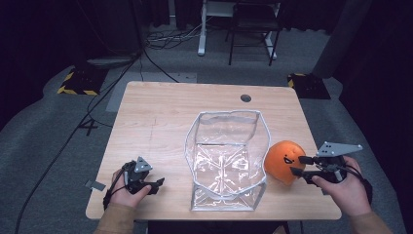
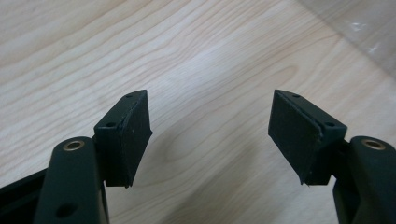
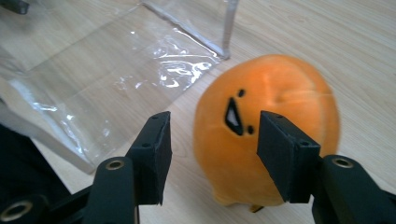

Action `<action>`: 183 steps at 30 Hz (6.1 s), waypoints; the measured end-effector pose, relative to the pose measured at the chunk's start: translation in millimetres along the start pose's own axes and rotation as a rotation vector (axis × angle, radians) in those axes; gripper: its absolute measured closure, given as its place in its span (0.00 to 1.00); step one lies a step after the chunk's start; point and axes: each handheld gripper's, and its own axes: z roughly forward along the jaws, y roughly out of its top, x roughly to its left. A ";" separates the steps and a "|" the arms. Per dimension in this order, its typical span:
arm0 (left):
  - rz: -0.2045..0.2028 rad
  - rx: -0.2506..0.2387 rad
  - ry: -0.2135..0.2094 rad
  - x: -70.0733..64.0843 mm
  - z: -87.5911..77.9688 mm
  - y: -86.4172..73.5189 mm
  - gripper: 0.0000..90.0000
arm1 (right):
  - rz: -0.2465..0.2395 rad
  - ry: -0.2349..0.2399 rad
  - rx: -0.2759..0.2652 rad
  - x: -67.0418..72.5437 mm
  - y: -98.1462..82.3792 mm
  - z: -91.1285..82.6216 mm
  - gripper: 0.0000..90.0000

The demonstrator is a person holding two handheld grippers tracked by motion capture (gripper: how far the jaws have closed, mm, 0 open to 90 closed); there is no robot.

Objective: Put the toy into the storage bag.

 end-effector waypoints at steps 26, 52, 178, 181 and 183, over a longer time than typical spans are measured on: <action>-0.012 -0.072 0.047 20.1 11.5 -12.8 0.28 | 0.084 -0.027 0.171 -60.6 30.3 28.0 0.44; -0.018 -0.072 0.048 19.4 12.5 -12.1 0.27 | 0.064 0.078 0.267 -48.9 49.7 41.7 0.85; -0.010 -0.074 0.050 20.1 15.5 -8.8 0.27 | -0.253 0.203 0.152 79.8 273.2 26.6 0.83; -0.010 -0.074 0.050 20.1 15.5 -8.8 0.27 | -0.256 0.218 0.162 82.5 272.3 36.9 0.83; -0.010 -0.075 0.048 20.2 15.6 -8.8 0.27 | -0.261 0.228 0.178 87.0 270.1 49.8 0.83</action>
